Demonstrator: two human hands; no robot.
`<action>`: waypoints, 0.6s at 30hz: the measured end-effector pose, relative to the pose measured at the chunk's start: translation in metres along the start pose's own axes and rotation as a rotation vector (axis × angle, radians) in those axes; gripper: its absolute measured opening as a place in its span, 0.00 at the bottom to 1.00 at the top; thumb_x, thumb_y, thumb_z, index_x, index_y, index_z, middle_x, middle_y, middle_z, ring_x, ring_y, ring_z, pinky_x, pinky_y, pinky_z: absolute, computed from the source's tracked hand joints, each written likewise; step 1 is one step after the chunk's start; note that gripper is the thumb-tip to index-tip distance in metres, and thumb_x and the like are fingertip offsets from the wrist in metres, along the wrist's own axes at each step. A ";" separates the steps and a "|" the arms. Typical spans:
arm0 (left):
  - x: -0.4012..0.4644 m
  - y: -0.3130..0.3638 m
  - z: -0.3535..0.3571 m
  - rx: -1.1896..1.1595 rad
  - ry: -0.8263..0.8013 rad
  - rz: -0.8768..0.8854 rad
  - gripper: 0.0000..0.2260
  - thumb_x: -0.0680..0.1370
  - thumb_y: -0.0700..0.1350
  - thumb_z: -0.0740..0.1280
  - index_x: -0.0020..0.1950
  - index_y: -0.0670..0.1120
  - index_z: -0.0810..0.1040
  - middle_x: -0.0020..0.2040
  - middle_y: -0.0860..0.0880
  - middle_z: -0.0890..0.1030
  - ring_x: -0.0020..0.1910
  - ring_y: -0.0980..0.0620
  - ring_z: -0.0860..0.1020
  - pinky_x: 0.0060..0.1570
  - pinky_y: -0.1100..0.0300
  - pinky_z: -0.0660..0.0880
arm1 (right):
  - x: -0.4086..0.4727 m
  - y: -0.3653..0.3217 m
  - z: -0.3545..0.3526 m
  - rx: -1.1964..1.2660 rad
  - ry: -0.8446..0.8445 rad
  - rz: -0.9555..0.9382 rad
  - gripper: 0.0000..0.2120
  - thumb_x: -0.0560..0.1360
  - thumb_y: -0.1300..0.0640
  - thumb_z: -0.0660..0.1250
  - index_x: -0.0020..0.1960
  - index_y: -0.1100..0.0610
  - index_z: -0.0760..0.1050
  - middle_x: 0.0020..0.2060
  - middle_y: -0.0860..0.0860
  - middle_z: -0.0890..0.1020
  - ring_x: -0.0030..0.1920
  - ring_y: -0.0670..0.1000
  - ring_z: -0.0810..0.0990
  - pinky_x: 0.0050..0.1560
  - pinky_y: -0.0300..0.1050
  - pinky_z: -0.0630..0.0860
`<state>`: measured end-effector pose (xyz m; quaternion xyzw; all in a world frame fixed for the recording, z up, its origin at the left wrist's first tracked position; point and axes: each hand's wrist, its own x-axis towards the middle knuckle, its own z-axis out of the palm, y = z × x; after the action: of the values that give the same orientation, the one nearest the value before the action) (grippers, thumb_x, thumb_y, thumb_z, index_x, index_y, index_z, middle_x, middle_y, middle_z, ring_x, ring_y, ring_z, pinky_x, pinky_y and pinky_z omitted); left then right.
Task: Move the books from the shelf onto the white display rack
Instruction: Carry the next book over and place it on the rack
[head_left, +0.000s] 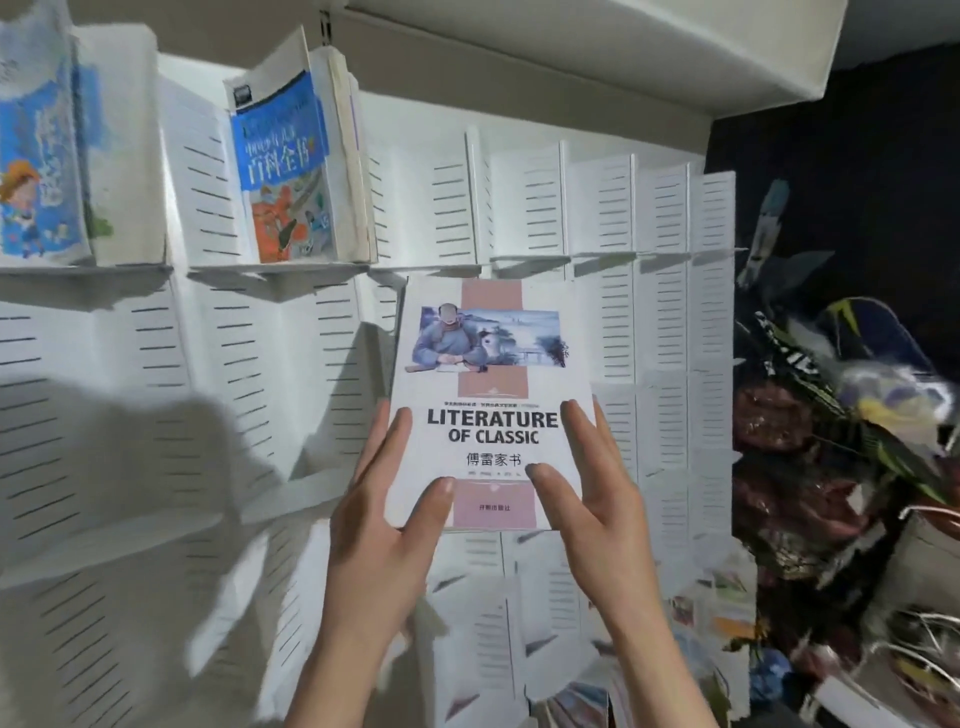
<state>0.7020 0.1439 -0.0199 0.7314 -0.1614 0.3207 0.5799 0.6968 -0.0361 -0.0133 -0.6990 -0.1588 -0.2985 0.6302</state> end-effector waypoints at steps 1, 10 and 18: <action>0.012 -0.001 0.006 0.011 0.017 0.023 0.27 0.72 0.60 0.66 0.71 0.67 0.64 0.75 0.71 0.59 0.72 0.74 0.58 0.64 0.80 0.57 | 0.014 0.003 0.000 0.004 -0.005 -0.021 0.27 0.76 0.55 0.69 0.72 0.41 0.64 0.74 0.34 0.62 0.76 0.35 0.54 0.68 0.25 0.59; 0.129 -0.008 0.039 0.085 0.124 0.153 0.31 0.71 0.52 0.68 0.75 0.55 0.68 0.75 0.67 0.60 0.71 0.75 0.60 0.65 0.80 0.58 | 0.141 0.018 0.010 0.107 -0.009 -0.163 0.27 0.77 0.65 0.69 0.67 0.40 0.67 0.73 0.38 0.65 0.76 0.36 0.57 0.67 0.26 0.62; 0.212 -0.011 0.064 0.082 0.189 0.297 0.30 0.73 0.48 0.68 0.75 0.49 0.70 0.78 0.58 0.63 0.75 0.64 0.62 0.74 0.65 0.60 | 0.234 0.027 0.017 0.125 -0.009 -0.258 0.28 0.78 0.63 0.69 0.72 0.45 0.65 0.76 0.42 0.64 0.75 0.34 0.56 0.66 0.23 0.60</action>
<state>0.8839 0.1152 0.1036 0.6893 -0.1993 0.4763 0.5082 0.8968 -0.0602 0.1090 -0.6335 -0.2685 -0.3635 0.6280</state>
